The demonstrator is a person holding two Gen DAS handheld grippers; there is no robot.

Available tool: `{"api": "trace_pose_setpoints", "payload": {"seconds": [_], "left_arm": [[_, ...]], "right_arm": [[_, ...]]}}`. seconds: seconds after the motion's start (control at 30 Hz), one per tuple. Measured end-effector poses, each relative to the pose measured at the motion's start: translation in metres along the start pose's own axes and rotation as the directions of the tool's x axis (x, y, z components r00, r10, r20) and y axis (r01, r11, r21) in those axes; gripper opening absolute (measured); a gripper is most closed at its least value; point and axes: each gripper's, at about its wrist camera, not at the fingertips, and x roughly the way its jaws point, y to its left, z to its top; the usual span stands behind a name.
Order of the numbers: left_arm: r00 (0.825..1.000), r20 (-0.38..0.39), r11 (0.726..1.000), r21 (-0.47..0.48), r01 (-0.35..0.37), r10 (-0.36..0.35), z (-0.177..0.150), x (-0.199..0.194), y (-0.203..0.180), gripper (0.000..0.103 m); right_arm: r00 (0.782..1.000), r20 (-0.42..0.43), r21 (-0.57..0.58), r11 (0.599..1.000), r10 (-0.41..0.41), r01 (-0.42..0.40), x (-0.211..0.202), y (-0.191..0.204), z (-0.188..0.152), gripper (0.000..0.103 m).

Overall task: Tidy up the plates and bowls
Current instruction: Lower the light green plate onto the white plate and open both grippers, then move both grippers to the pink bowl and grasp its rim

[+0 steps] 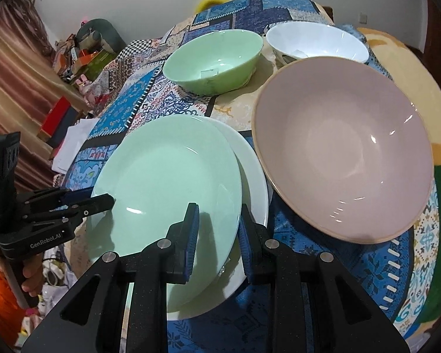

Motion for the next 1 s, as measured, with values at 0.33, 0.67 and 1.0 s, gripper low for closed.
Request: {"api": "trace_pose_setpoints", "payload": {"seconds": [0.33, 0.67, 1.0], "left_arm": [[0.999, 0.027, 1.000, -0.018, 0.025, -0.025, -0.003, -0.017, 0.003, 0.041], [0.982, 0.189, 1.000, 0.021, 0.011, -0.015, 0.016, -0.074, -0.022, 0.069], [0.968, 0.241, 0.994, 0.098, 0.045, -0.068, 0.059, -0.073, -0.073, 0.087]], "right_arm": [[0.995, 0.058, -0.017, 0.996, -0.081, 0.082, -0.029, -0.005, 0.000, 0.025], [0.959, 0.228, 0.012, 0.985, -0.168, 0.170, -0.080, -0.012, 0.007, 0.059], [0.927, 0.277, 0.075, 0.968, -0.251, 0.240, -0.098, -0.044, 0.018, 0.070]]}}
